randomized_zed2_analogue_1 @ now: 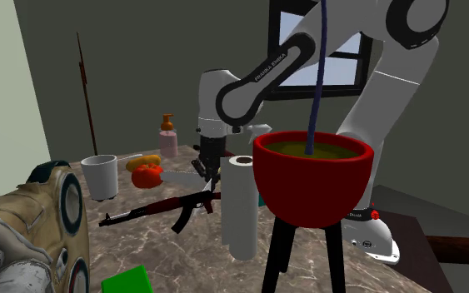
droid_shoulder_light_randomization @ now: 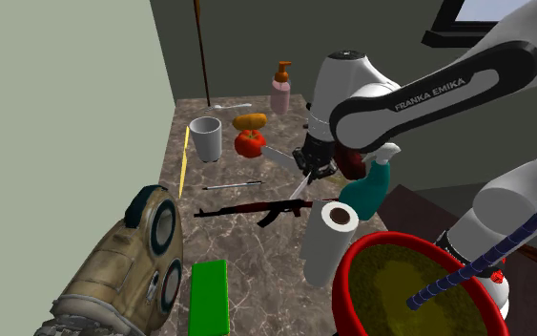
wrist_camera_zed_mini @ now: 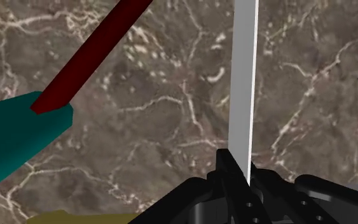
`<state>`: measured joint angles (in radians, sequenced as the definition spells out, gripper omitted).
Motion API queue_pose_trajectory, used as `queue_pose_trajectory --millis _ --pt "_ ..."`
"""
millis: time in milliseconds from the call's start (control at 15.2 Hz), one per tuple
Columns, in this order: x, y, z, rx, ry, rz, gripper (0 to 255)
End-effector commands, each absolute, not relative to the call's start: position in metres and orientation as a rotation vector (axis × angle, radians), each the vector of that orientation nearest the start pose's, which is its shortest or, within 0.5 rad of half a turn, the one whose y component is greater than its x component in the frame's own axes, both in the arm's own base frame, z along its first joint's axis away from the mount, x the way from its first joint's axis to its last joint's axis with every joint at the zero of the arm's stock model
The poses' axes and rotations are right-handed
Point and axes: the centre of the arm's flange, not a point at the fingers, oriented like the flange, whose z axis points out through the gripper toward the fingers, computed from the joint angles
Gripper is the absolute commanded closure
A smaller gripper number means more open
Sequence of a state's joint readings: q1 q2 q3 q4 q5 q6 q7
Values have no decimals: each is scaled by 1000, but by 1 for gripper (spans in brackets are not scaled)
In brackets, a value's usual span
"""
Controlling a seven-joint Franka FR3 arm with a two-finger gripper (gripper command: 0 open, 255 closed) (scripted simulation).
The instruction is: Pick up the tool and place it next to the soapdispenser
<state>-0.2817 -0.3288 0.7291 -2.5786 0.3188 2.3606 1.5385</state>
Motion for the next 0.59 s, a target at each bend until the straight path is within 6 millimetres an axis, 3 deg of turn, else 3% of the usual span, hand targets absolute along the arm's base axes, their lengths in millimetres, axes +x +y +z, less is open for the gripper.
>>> queue_pose_trajectory --millis 0,528 --pt "388 182 362 -2426 1914 -30 255" --pt "388 182 404 -2426 1914 -30 255"
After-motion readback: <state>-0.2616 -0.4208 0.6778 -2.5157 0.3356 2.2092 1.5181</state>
